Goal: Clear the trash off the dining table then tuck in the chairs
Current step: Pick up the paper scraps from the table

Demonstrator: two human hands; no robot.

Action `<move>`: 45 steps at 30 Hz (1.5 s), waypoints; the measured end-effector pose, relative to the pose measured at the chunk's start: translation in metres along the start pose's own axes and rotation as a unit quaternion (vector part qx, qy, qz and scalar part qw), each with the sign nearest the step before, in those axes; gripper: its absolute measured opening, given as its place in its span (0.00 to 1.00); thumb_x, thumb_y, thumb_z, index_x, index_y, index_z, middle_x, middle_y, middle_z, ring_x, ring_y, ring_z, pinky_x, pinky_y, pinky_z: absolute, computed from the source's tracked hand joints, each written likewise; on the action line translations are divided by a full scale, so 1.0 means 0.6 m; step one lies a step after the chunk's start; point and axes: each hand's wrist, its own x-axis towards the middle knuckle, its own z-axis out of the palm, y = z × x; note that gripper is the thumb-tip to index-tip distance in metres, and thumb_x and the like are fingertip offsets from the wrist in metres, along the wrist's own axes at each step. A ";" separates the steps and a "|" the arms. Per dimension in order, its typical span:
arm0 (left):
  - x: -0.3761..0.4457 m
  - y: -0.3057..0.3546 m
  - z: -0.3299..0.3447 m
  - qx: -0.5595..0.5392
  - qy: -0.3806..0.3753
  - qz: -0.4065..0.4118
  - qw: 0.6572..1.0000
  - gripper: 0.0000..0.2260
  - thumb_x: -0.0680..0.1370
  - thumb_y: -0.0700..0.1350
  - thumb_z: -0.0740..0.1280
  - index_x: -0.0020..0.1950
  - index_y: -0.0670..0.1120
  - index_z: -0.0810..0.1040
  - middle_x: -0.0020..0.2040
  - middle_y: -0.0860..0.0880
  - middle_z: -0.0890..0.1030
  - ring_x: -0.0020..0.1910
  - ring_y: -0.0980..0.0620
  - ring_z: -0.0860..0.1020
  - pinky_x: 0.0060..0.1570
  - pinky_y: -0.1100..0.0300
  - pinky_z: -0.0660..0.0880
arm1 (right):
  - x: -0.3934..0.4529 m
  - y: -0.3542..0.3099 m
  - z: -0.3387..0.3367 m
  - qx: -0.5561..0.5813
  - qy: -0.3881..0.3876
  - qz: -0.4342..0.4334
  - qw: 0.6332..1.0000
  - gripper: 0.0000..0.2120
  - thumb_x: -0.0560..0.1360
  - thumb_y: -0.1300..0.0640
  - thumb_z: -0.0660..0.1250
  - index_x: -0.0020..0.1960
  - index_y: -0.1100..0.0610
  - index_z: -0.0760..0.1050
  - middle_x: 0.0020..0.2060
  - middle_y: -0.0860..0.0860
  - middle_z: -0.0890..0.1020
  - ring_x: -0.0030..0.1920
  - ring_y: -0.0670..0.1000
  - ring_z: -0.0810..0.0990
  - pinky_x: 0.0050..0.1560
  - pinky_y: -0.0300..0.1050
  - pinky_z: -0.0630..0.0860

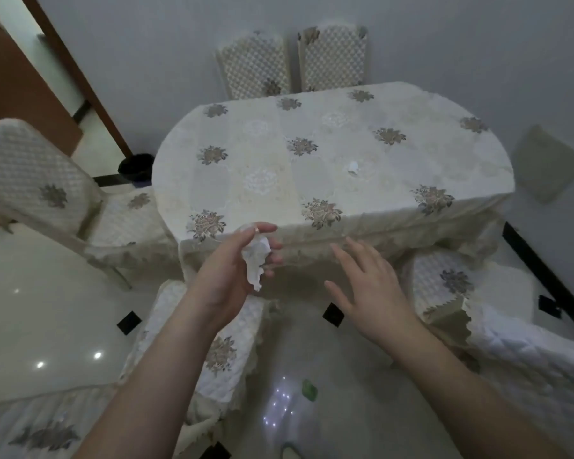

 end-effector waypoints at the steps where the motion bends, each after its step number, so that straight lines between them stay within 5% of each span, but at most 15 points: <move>1: 0.012 -0.006 -0.003 -0.007 -0.001 -0.002 1.000 0.11 0.81 0.47 0.56 0.53 0.45 0.77 0.41 0.47 0.79 0.38 0.51 0.77 0.35 0.61 0.70 | 0.008 0.004 0.009 -0.002 0.008 -0.004 1.000 0.29 0.79 0.40 0.54 0.77 0.50 0.57 0.77 0.52 0.57 0.76 0.54 0.52 0.74 0.51 0.51; 15: 0.153 -0.229 -0.061 -0.075 0.107 -0.011 0.991 0.11 0.79 0.48 0.57 0.52 0.45 0.76 0.39 0.49 0.80 0.37 0.51 0.76 0.36 0.61 0.72 | 0.118 0.110 0.259 0.131 -0.019 -0.032 0.991 0.28 0.79 0.45 0.60 0.76 0.53 0.61 0.73 0.52 0.65 0.73 0.52 0.60 0.71 0.51 0.60; 26: 0.215 -0.613 -0.201 -0.160 0.184 -0.072 0.967 0.13 0.75 0.50 0.59 0.52 0.45 0.77 0.39 0.49 0.80 0.35 0.54 0.78 0.36 0.61 0.70 | 0.081 0.231 0.716 0.185 -0.070 0.010 0.980 0.29 0.77 0.44 0.58 0.74 0.56 0.64 0.70 0.56 0.68 0.69 0.56 0.65 0.68 0.55 0.65; 32: 0.242 -0.839 -0.283 -0.192 0.200 -0.131 0.952 0.13 0.76 0.51 0.58 0.52 0.46 0.77 0.38 0.49 0.82 0.35 0.53 0.79 0.37 0.59 0.70 | -0.009 0.331 0.991 0.198 -0.146 0.004 0.969 0.24 0.78 0.51 0.60 0.74 0.53 0.64 0.69 0.53 0.69 0.68 0.51 0.66 0.68 0.47 0.66; 34: 0.247 -0.909 -0.307 -0.199 0.205 -0.154 0.946 0.13 0.78 0.50 0.57 0.51 0.47 0.79 0.39 0.49 0.82 0.36 0.52 0.78 0.40 0.57 0.67 | -0.039 0.367 1.071 0.186 -0.170 0.022 0.967 0.25 0.78 0.51 0.61 0.74 0.54 0.64 0.69 0.55 0.70 0.68 0.52 0.67 0.68 0.43 0.65; 38: 0.261 -1.023 -0.350 -0.197 0.200 -0.176 0.944 0.13 0.74 0.52 0.59 0.48 0.48 0.80 0.41 0.48 0.81 0.38 0.51 0.77 0.42 0.55 0.65 | -0.075 0.413 1.221 0.148 -0.219 0.032 0.964 0.30 0.76 0.47 0.64 0.75 0.52 0.62 0.70 0.57 0.67 0.68 0.58 0.67 0.65 0.54 0.70; 42: 0.274 -1.111 -0.390 -0.192 0.194 -0.187 0.944 0.14 0.73 0.51 0.58 0.51 0.46 0.77 0.39 0.49 0.80 0.37 0.52 0.76 0.42 0.56 0.64 | -0.098 0.440 1.365 0.042 -0.291 0.007 0.956 0.39 0.69 0.36 0.62 0.75 0.45 0.50 0.71 0.60 0.64 0.70 0.60 0.65 0.64 0.57 0.70; 45: 0.281 -1.155 -0.417 -0.174 0.189 -0.198 0.946 0.13 0.75 0.50 0.58 0.52 0.46 0.77 0.38 0.50 0.80 0.36 0.53 0.77 0.41 0.56 0.64 | -0.112 0.448 1.438 -0.043 -0.349 0.002 0.936 0.42 0.70 0.39 0.68 0.76 0.43 0.48 0.73 0.58 0.57 0.70 0.60 0.62 0.64 0.56 0.70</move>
